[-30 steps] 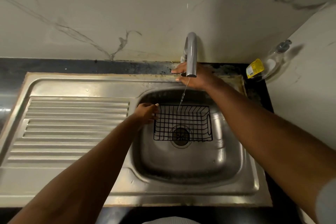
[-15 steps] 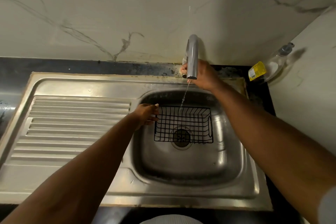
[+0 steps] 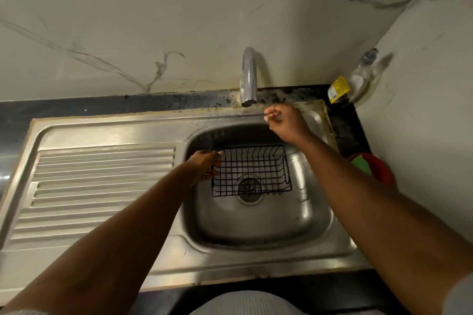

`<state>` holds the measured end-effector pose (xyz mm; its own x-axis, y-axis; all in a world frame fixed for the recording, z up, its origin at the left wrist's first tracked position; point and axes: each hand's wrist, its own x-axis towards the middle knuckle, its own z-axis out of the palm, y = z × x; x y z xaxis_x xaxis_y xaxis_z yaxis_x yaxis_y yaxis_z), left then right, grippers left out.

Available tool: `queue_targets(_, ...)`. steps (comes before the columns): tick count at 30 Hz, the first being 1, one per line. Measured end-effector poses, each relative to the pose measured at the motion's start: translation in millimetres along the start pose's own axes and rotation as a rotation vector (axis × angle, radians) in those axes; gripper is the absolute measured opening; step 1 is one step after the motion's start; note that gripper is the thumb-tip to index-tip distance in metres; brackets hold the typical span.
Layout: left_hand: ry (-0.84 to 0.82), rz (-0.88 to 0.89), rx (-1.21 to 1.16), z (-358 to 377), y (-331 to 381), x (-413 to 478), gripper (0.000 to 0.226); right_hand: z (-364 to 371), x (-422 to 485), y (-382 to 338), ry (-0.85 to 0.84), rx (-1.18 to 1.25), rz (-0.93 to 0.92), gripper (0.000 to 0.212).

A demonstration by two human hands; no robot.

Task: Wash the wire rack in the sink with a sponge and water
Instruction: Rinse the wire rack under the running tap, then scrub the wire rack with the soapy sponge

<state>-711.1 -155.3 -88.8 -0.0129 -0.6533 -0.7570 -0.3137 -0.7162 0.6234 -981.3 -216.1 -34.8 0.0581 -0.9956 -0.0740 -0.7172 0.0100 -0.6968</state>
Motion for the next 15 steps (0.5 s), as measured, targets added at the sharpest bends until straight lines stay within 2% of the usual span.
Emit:
queue_targets(4, -0.033, 0.002, 0.070, 27.0, 15.3, -9.1, 0.029, -16.5, -43.1, 18.4, 0.139, 0.016, 0.046, 0.007)
queue_targets(7, -0.124, 0.014, 0.099, 50.2, 25.5, -14.6, 0.022, -28.3, -83.4, 29.2, 0.255, 0.038, 0.098, 0.005)
queue_targets(12, -0.254, 0.083, 0.152, 94.7, 45.3, -17.9, 0.023, -57.1, -148.3, 39.8, 0.340, -0.006, 0.071, 0.009)
queue_targets(15, -0.291, 0.139, 0.213, 123.9, 55.1, -19.3, 0.021, -80.8, -166.8, 48.9, 0.488, -0.072, 0.174, 0.012)
